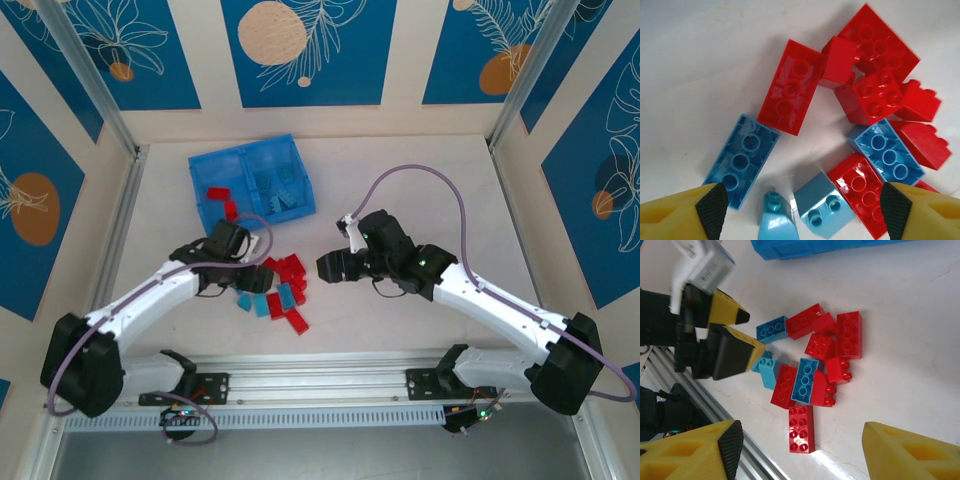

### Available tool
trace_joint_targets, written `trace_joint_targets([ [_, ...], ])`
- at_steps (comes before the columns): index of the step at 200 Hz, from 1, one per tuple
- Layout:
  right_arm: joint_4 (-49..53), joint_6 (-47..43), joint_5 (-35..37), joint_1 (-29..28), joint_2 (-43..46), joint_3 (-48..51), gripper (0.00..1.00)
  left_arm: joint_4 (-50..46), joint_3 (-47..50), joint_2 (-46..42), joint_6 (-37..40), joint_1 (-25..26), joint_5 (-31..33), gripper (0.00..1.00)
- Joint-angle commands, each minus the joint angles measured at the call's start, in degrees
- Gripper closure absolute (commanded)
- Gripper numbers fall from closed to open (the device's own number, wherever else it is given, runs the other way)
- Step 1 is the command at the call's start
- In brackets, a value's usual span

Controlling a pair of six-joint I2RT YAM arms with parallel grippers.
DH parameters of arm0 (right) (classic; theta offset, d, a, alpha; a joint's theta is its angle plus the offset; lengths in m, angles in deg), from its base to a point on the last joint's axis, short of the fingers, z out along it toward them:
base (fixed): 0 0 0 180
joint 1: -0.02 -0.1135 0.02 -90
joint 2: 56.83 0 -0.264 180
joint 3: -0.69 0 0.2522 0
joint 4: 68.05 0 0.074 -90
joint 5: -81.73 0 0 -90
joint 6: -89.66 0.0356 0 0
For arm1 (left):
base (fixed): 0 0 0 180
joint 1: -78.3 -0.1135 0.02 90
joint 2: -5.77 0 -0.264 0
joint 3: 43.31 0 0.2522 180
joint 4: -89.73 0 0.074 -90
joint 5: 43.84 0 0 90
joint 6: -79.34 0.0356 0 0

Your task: Sort the legos into containers by color

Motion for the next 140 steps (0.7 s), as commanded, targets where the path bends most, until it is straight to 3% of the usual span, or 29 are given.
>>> trace_joint_targets([
  [1,-1.15,0.0,1.73,-0.25,-0.64,-1.85,0.33,2.55,-3.02,4.46,3.67,1.55,3.28,0.19],
  [79,-0.2,0.56,1.81,-0.39,-1.18,-1.73,0.33,5.92,-7.88,16.22,9.97,1.58,6.56,0.37],
  [140,-1.52,1.74,1.54,-0.51,-1.26,-1.7,0.33,6.23,-9.3,22.56,10.56,1.62,4.95,0.4],
])
